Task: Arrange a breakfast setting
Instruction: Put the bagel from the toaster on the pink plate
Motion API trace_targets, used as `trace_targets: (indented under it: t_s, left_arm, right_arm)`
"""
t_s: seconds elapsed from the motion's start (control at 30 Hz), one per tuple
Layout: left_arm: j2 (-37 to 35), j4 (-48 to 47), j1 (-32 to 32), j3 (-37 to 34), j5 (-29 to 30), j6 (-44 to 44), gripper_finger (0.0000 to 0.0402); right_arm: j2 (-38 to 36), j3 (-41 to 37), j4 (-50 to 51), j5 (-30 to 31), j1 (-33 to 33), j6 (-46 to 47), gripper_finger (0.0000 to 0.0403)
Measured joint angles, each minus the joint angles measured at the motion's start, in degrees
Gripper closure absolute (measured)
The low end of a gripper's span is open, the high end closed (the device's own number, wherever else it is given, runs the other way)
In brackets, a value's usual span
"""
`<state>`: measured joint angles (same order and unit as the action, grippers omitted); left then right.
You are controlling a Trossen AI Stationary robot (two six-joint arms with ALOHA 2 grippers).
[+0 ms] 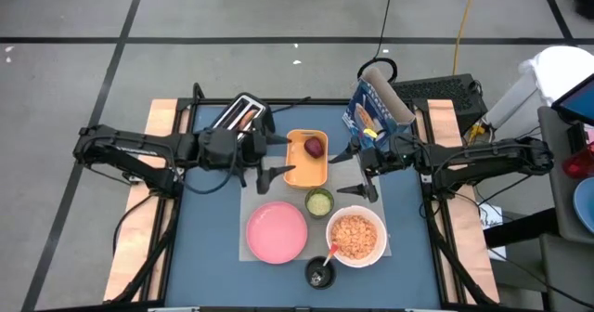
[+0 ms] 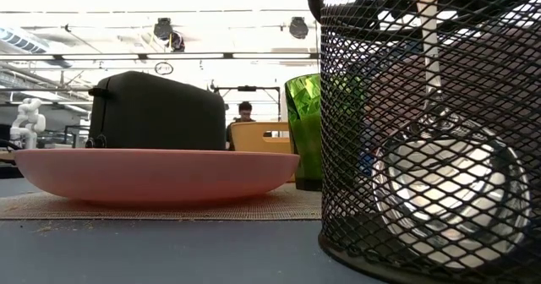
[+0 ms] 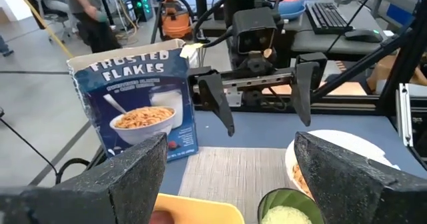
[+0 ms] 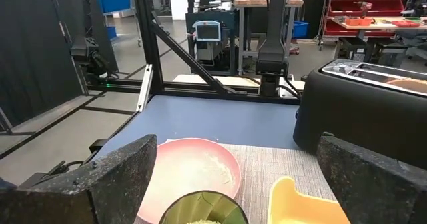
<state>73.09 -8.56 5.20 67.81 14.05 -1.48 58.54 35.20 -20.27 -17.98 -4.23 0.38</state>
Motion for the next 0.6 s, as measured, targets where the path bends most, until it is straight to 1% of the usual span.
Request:
trace_targets:
  t_s: [0.3,0.6]
  left_arm:
    - [-0.12,-0.26,-1.48,0.0,0.0,-0.35,0.0073]
    - [-0.97,-0.81,-5.01,-0.02,0.02,-0.33,0.0073]
  right_arm:
    - [0.0,0.0,0.02,-0.06,0.0,0.14,0.0005]
    - [0.0,0.0,0.47,-0.09,0.0,4.96,0.0005]
